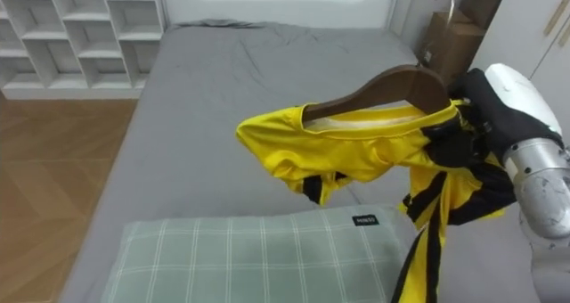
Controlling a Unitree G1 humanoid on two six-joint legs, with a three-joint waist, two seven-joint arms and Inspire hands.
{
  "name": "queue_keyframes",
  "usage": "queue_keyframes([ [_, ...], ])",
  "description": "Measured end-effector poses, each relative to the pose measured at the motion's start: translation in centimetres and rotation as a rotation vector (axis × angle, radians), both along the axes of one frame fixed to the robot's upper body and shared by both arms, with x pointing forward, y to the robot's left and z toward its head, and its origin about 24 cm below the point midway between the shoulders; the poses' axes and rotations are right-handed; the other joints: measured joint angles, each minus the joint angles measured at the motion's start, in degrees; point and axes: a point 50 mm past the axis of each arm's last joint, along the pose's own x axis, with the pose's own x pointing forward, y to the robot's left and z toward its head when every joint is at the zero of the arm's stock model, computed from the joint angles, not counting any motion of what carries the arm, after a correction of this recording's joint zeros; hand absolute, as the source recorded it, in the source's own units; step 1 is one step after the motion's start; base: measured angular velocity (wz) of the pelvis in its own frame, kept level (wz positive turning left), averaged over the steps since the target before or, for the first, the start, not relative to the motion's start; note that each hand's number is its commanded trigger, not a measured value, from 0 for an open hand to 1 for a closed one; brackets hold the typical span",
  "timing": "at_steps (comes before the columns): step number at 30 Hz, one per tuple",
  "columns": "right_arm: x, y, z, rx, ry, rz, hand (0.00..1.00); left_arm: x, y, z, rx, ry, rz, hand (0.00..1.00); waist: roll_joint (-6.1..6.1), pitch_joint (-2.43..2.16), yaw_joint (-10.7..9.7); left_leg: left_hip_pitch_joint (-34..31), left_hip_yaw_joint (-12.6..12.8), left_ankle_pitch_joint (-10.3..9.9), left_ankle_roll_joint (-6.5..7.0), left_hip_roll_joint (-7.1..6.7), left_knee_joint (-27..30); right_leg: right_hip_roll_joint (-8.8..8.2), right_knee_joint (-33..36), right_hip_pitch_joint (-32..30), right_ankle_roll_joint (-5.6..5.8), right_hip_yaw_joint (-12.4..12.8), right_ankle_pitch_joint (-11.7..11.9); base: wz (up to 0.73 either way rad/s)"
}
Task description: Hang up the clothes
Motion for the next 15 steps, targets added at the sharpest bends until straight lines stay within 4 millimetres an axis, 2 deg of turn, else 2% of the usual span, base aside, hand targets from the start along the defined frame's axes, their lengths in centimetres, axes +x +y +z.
queue_keyframes([
  [3, 0.0, 0.1, -0.2, 0.016, 0.003, 0.004, 1.00, 0.9, 0.0, -0.5, 0.124, 0.003, 0.039, 0.00, -0.16, 0.08, 0.1, 0.1, -0.6, 0.0, 0.01, -0.01, -0.2, -0.09, -0.8, 0.7, 0.00, -1.0, 0.0, 0.16],
  [8, -0.6, 0.1, -1.4, 0.037, 0.031, 0.002, 1.00, 2.5, 0.1, -1.3, 0.333, 0.035, 0.008, 0.00, -1.39, 0.03, 0.1, 0.1, -0.8, 0.0, 0.00, 0.11, -0.3, 0.09, -0.6, 0.8, -0.02, -1.1, 0.0, 0.02],
  [11, -1.0, 0.1, -2.1, 0.050, 0.047, -0.002, 1.00, 3.2, 0.1, -1.5, 0.410, 0.043, -0.031, 0.00, -1.65, -0.07, -0.4, 0.0, -0.3, 0.0, 0.00, 0.06, -0.4, 0.06, -0.7, 0.6, -0.01, -0.6, 0.0, -0.10],
  [13, -1.1, 0.1, -2.2, 0.046, 0.051, -0.005, 1.00, 3.6, -0.2, -1.8, 0.455, 0.056, -0.039, 0.00, -1.67, -0.09, -0.5, -0.1, 1.1, 0.0, 0.00, 0.03, -0.5, 0.13, -0.5, -0.3, 0.09, 0.7, 0.1, -0.28],
  [15, -1.3, 0.0, -2.4, 0.037, 0.057, -0.010, 1.00, 3.7, -0.3, -1.9, 0.482, 0.061, -0.053, 0.00, -1.78, -0.11, -0.6, 0.0, 1.4, 0.0, 0.00, 0.05, -0.5, 0.03, 0.4, -1.0, 0.10, 1.6, 0.1, -0.32],
])
